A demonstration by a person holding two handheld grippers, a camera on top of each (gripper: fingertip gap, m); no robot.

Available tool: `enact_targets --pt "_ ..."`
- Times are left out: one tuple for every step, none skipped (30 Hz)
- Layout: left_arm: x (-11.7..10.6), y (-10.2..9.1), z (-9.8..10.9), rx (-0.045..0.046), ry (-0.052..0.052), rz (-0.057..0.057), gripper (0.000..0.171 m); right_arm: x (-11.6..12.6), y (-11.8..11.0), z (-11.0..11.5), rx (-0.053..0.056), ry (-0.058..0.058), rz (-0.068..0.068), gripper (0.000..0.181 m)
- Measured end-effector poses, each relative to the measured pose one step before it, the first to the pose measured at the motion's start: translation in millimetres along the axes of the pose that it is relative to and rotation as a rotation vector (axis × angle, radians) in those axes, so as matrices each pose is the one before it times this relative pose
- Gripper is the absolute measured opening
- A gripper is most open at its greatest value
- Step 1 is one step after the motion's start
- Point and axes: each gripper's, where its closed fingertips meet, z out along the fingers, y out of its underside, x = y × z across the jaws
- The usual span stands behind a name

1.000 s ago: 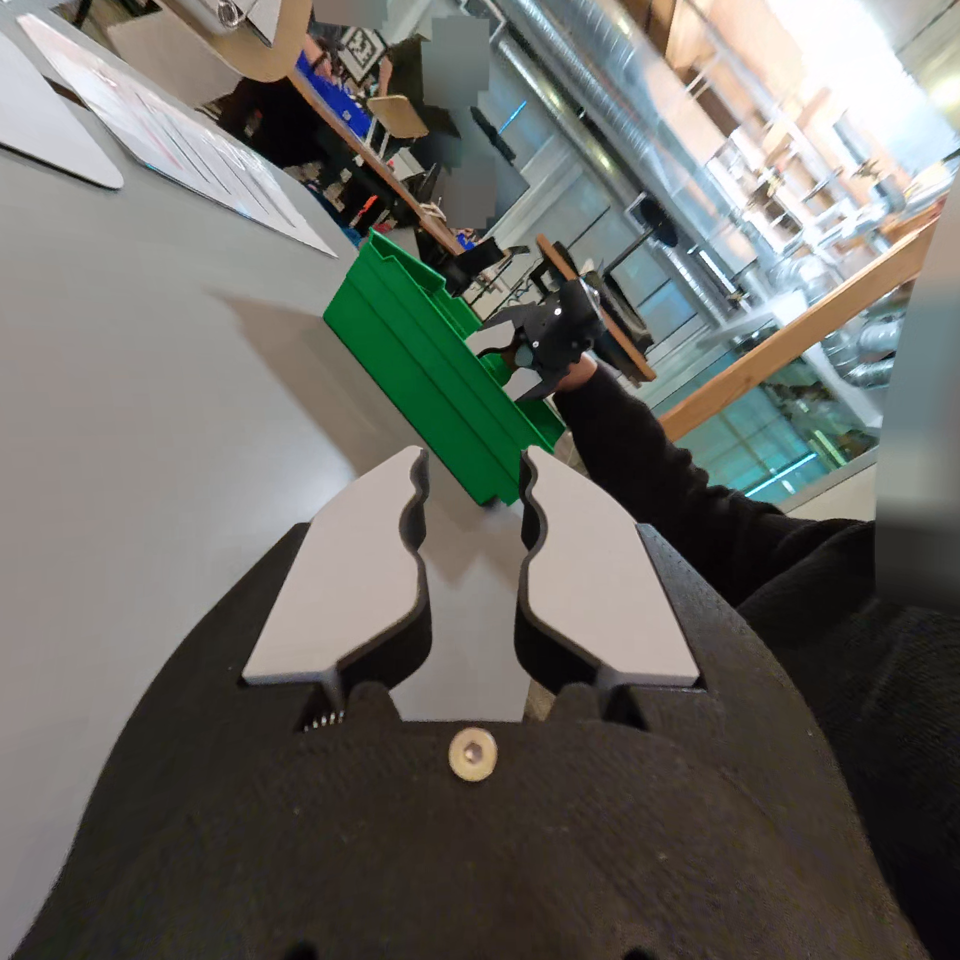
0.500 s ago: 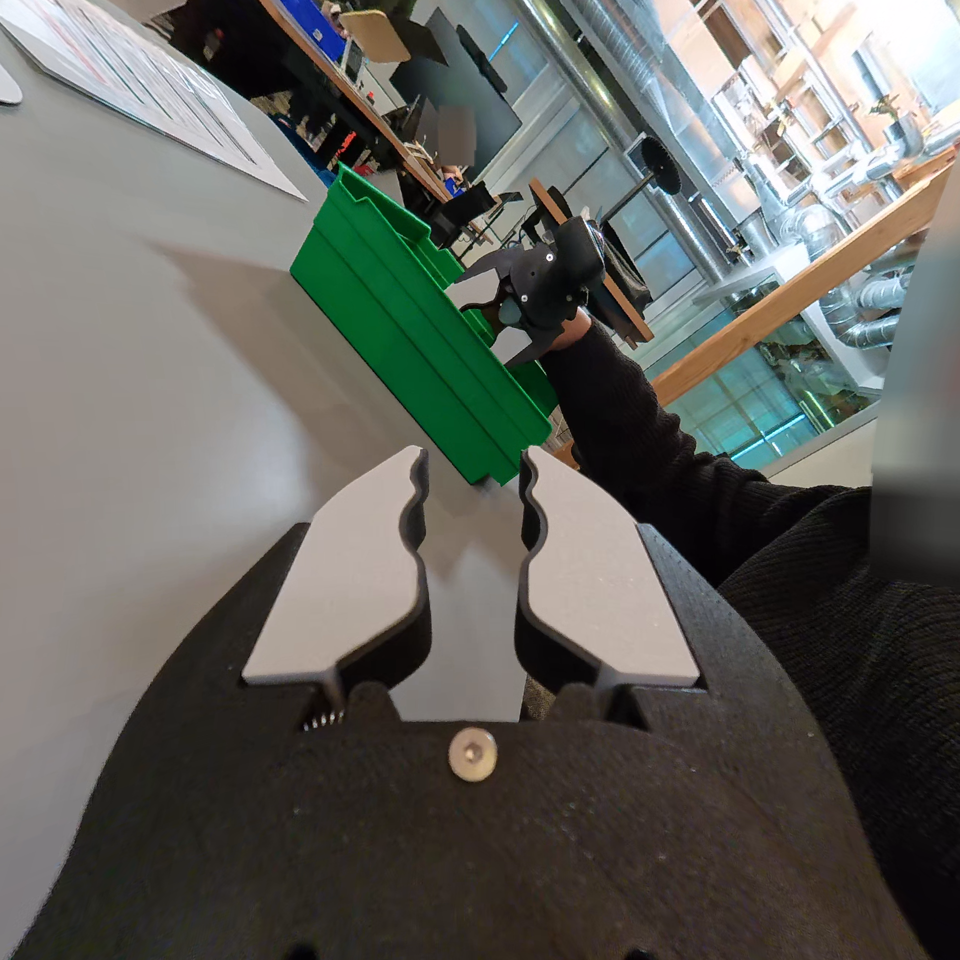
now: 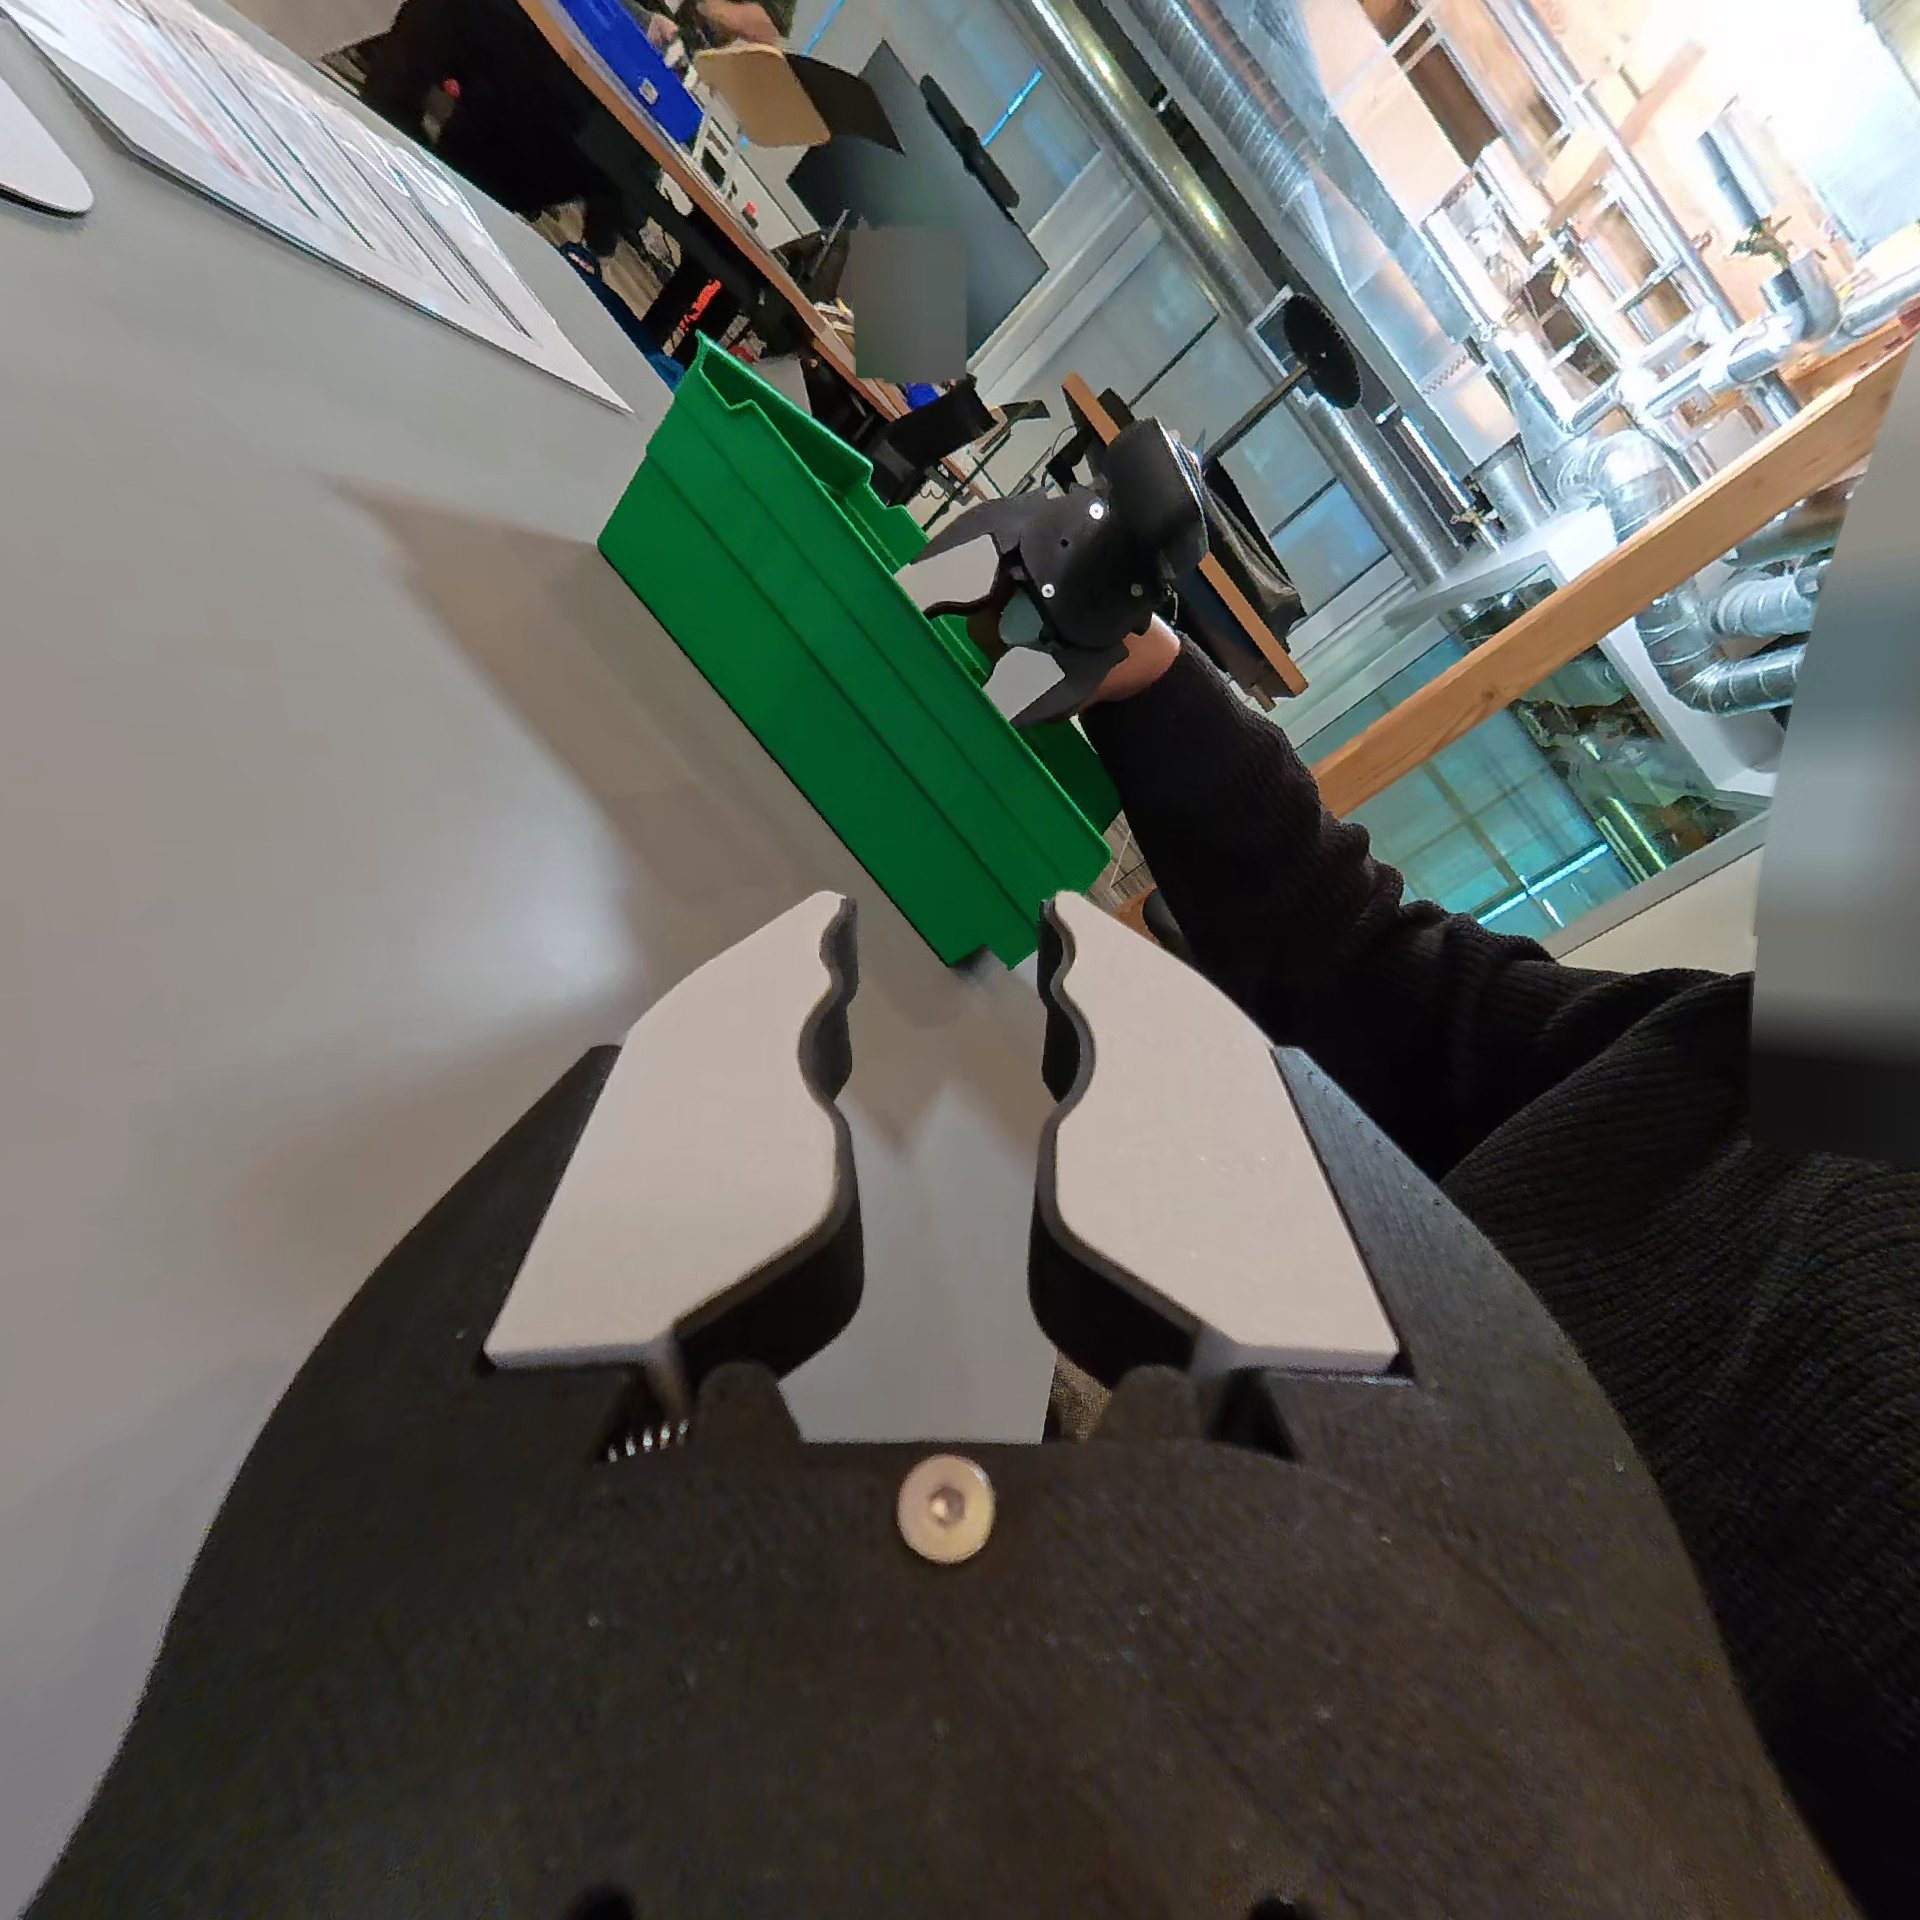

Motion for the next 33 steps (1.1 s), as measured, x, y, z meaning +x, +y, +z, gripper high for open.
enact_targets --pt "0.54 0.38 0.29 -0.00279 0.0034 0.0007 0.033 0.47 -0.06 0.04 -0.0019 0.0000 -0.0016 0.054" --pt "0.34 -0.02 0.12 -0.00084 0.0024 -0.0002 0.033 0.25 -0.43 0.22 -0.0001 0.0011 -0.0046 0.054" --pt "-0.12 -0.19 -0.09 -0.00029 0.0009 -0.0015 0.033 0.61 -0.51 0.18 0.0003 0.0042 -0.0018 0.054" --pt "-0.07 0.09 -0.17 -0.00142 0.0016 -0.0030 0.033 0.20 -0.27 0.08 -0.0015 0.0014 0.0008 0.054" --pt "0.09 0.23 -0.14 -0.00222 0.0033 -0.0036 0.033 0.49 0.00 0.08 -0.0003 0.0049 0.0008 0.054" --pt "0.14 0.30 -0.06 -0.00101 0.0036 -0.0027 0.033 0.17 -0.15 -0.04 0.0032 0.0041 0.0005 0.054" --pt "0.07 0.45 0.09 -0.00132 0.0026 -0.0021 0.033 0.01 0.02 -0.06 0.0045 0.0030 0.0016 0.054" --pt "0.12 0.48 0.37 -0.00104 0.0028 -0.0016 0.033 0.08 0.27 -0.12 0.0038 0.0025 0.0036 0.054" --pt "0.06 0.51 0.35 0.00002 0.0032 -0.0017 0.033 0.12 0.16 -0.20 0.0033 0.0027 0.0038 0.054" --pt "0.06 0.46 0.37 -0.00035 0.0034 -0.0027 0.033 0.16 0.11 -0.11 0.0024 0.0030 0.0024 0.054" --pt "0.17 0.73 0.38 -0.00214 0.0038 -0.0032 0.033 0.83 0.07 -0.04 -0.0005 0.0076 0.0023 0.054" --pt "0.24 0.78 0.23 -0.00286 0.0040 -0.0023 0.033 1.99 1.12 0.17 -0.0086 0.0166 -0.0020 0.054" --pt "0.23 0.56 0.02 -0.00276 0.0030 -0.0009 0.033 1.60 2.61 0.71 -0.0183 0.0144 -0.0053 0.057" --pt "0.22 0.36 -0.09 -0.00177 0.0021 0.0004 0.033 1.24 3.03 1.23 -0.0221 0.0120 -0.0034 0.060" --pt "0.36 -0.02 -0.28 -0.00014 0.0015 0.0010 0.033 -0.34 2.67 1.29 -0.0186 0.0019 -0.0026 0.061" --pt "0.25 -0.40 -0.46 0.00172 0.0016 0.0011 0.033 -1.31 2.17 1.44 -0.0138 -0.0053 0.0013 0.061" --pt "0.40 -0.47 -0.57 0.00267 0.0020 0.0005 0.033 -1.58 1.84 1.22 -0.0108 -0.0067 0.0031 0.062" --pt "0.42 -0.42 -0.71 0.00251 0.0024 -0.0004 0.033 -1.07 1.41 0.81 -0.0079 -0.0030 0.0028 0.064" --pt "0.34 -0.22 -0.83 0.00224 0.0024 -0.0010 0.033 -0.38 0.98 0.01 -0.0041 0.0017 0.0020 0.064" --pt "0.27 -0.04 -0.82 0.00183 0.0020 -0.0010 0.033 0.00 0.43 -0.59 -0.0005 0.0026 0.0032 0.064" --pt "0.18 0.14 -0.87 0.00172 0.0013 -0.0007 0.033 0.15 0.04 -0.66 0.0015 0.0024 0.0045 0.064" --pt "-0.03 0.13 -0.92 0.00177 0.0008 -0.0006 0.033 0.64 0.03 -0.44 0.0015 0.0048 0.0024 0.062" --pt "-0.18 0.12 -0.96 0.00184 0.0005 -0.0010 0.033 0.58 0.29 -0.16 -0.0012 0.0046 -0.0016 0.060" --pt "-0.18 0.03 -0.77 0.00200 0.0006 -0.0014 0.033 0.60 0.46 -0.04 -0.0032 0.0038 -0.0022 0.058" --pt "-0.10 -0.01 -0.82 0.00258 0.0010 -0.0015 0.033 0.13 -0.19 0.06 -0.0016 -0.0015 -0.0008 0.058" --pt "-0.04 -0.25 -0.61 0.00294 0.0008 -0.0015 0.033 0.08 0.10 0.15 -0.0039 -0.0022 0.0008 0.058" --pt "0.10 -0.35 -0.70 0.00214 0.0012 -0.0014 0.033 0.31 -0.08 0.03 -0.0034 -0.0018 0.0000 0.058" --pt "0.39 -0.39 -0.73 0.00013 0.0017 -0.0006 0.033 0.70 -0.41 0.31 -0.0022 0.0026 -0.0012 0.058" --pt "0.54 -0.77 -1.01 0.00023 0.0007 0.0022 0.033 0.79 -0.39 0.41 -0.0017 0.0018 0.0008 0.058" --pt "0.39 -1.46 -1.25 0.00355 -0.0024 0.0053 0.033 0.42 0.06 0.13 -0.0023 -0.0023 0.0034 0.058" --pt "0.16 -1.72 -1.50 0.00507 -0.0038 0.0056 0.033 0.94 0.13 0.18 -0.0007 0.0015 0.0030 0.058" --pt "0.25 -1.68 -1.42 0.00418 -0.0024 0.0039 0.033 0.50 -0.04 0.31 0.0017 0.0005 0.0014 0.058" --pt "0.30 -1.43 -1.39 0.00353 -0.0011 0.0019 0.033 0.19 -0.24 0.13 0.0023 0.0000 0.0026 0.058"
